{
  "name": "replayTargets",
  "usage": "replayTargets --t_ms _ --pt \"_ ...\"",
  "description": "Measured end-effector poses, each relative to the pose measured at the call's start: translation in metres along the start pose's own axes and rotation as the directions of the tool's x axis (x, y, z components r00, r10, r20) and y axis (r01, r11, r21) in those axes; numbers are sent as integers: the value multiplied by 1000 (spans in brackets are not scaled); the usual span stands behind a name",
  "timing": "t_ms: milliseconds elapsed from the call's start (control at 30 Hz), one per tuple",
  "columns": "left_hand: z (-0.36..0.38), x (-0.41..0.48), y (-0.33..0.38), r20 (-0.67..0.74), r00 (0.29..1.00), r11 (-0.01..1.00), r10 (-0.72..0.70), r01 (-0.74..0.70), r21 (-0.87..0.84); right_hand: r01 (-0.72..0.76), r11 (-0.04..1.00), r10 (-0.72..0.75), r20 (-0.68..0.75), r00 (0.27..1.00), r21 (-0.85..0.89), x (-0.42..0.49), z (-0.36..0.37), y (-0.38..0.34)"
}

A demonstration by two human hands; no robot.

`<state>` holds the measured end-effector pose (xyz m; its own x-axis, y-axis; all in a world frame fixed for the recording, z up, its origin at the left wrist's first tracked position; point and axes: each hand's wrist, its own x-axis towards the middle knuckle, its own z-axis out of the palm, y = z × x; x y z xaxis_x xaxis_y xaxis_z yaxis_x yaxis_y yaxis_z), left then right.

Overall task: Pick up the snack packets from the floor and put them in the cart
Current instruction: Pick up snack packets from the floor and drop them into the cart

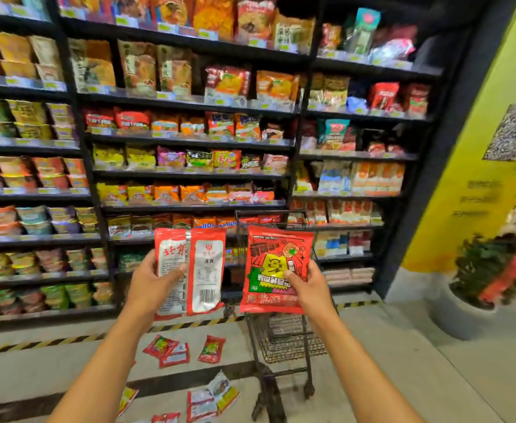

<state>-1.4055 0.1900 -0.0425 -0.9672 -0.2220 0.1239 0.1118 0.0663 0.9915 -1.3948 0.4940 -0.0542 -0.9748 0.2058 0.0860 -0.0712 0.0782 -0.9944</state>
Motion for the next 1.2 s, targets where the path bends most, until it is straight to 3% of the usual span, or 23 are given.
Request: replayTargets --t_ms 233,433,700,1200 --pt "177 23 3 82 997 1000 8 -7 -13 -18 1000 16 -122 992 -13 74 -158 11" --pt "265 55 -5 108 993 999 -41 42 -8 -68 998 67 -146 987 -1 131 -226 27" --pt "325 125 -38 106 989 995 -99 98 14 -109 994 108 -135 985 5 220 -237 62" --pt "394 345 -117 92 968 972 -233 229 46 -222 975 223 -98 970 15 446 -197 125"
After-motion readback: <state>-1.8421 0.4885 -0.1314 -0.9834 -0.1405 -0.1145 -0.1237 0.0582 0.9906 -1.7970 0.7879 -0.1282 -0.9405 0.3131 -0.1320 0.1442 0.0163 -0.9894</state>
